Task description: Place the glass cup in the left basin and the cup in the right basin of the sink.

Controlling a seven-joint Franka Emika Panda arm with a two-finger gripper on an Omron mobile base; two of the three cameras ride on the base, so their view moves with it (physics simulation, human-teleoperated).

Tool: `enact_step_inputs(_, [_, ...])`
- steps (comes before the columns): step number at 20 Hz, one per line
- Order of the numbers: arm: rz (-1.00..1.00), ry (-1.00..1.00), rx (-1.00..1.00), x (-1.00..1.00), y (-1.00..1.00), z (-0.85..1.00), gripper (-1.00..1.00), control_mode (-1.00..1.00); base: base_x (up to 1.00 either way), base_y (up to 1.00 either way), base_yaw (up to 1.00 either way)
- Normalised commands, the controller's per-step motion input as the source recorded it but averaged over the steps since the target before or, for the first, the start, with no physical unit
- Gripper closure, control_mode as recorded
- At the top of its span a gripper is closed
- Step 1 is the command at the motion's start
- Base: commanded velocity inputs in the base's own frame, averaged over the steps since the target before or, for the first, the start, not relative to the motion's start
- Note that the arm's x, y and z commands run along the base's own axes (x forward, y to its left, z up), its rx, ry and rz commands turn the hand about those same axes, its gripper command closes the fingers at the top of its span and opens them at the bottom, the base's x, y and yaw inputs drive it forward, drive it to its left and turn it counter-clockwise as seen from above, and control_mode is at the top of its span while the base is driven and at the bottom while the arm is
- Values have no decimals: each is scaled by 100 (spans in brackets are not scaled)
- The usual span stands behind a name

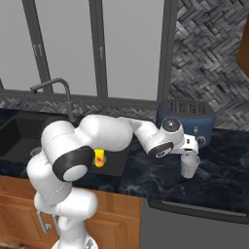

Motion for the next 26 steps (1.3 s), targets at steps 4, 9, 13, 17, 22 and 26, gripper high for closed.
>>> enact_step_inputs(4, [0,2,1,8,-32,-17,-100,-100,0,0,0])
enact_step_inputs(9, [0,4,3,34,-36,-16,-100,-100,0,0,0])
enact_step_inputs(13, [0,6,5,43,-32,-22,-100,-100,0,0,0])
enact_step_inputs(17, [0,8,9,42,-32,-29,-100,-100,0,0,0])
enact_step_inputs(22, [0,7,8,39,-30,-23,100,-100,0,0,0])
enact_step_inputs(26, [0,5,5,38,-3,-8,100,-100,0,0,0])
